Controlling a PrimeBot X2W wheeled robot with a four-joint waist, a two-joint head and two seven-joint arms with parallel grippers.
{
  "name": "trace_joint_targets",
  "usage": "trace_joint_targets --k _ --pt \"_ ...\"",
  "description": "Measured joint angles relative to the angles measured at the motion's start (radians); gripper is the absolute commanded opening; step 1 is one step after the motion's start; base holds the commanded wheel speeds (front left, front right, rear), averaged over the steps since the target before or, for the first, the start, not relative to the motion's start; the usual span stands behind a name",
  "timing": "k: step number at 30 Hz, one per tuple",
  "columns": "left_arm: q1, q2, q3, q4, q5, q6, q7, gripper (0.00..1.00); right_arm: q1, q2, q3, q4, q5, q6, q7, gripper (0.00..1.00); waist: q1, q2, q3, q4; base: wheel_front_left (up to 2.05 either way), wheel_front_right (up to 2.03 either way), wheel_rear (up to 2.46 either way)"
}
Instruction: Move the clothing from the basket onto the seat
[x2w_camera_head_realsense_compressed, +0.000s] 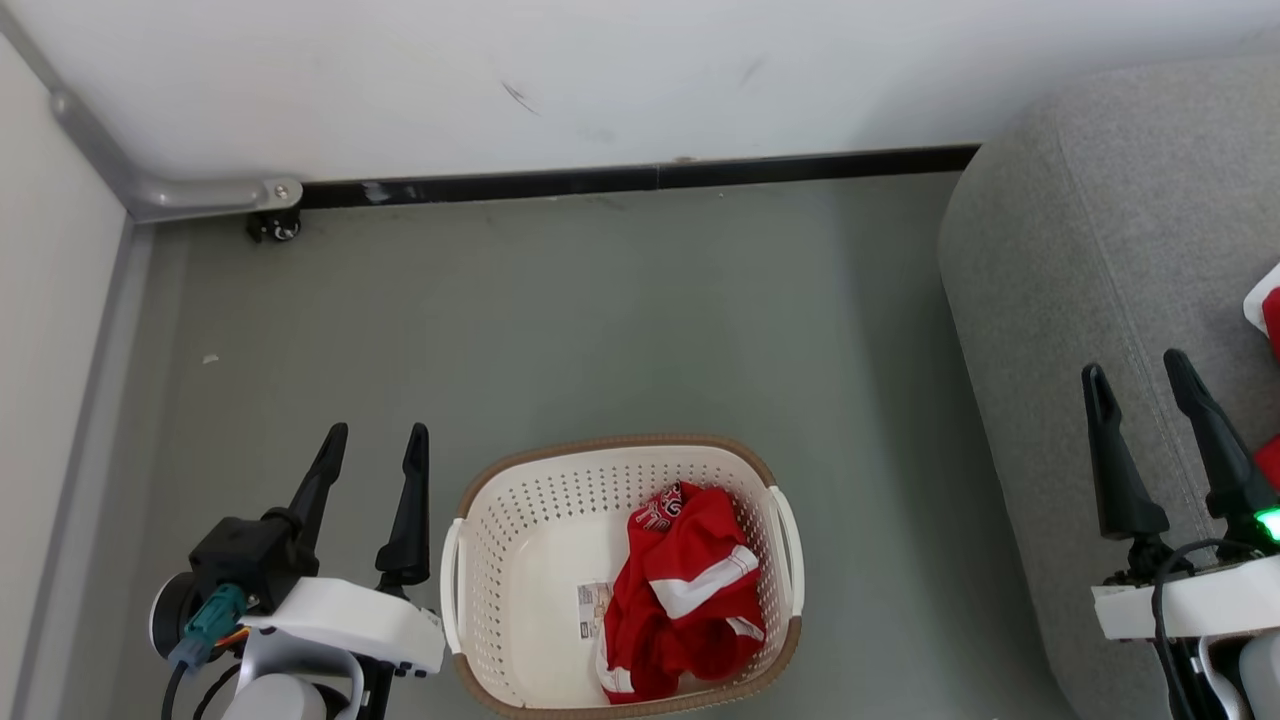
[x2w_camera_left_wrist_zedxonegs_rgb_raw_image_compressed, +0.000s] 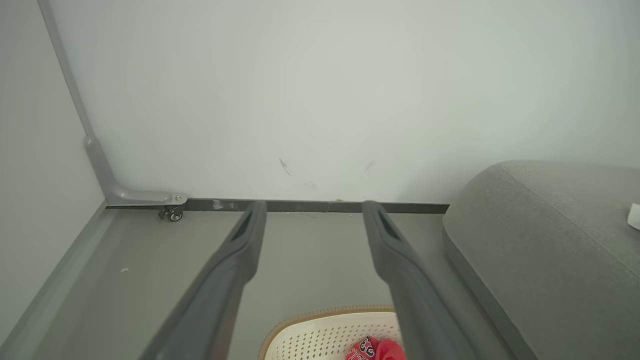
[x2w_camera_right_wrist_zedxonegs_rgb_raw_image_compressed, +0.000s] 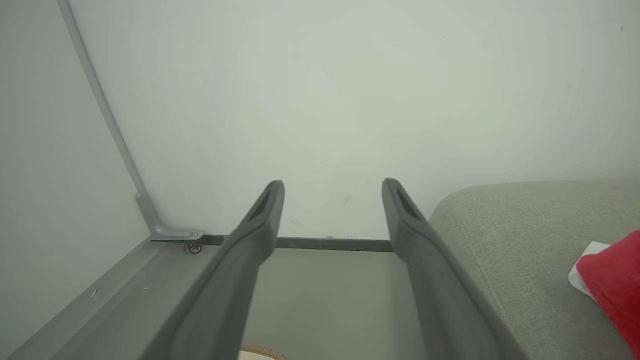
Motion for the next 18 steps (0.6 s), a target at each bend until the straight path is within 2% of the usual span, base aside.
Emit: trace_joint_targets --k 12,18 --pt "-0.059 0.001 -0.015 0.022 0.020 -0.001 0.001 1.00 -0.071 0.001 -0.004 -0.021 0.000 0.000 0.000 1.00 0.0000 0.0000 0.091 -0.034 0.00 0.00 0.00" --pt "-0.091 0.003 -0.031 0.046 0.027 -0.028 0.003 1.00 -0.122 0.011 -0.013 -0.036 0.001 0.000 0.000 1.00 0.0001 0.0000 0.139 -0.049 0.00 0.00 0.00"
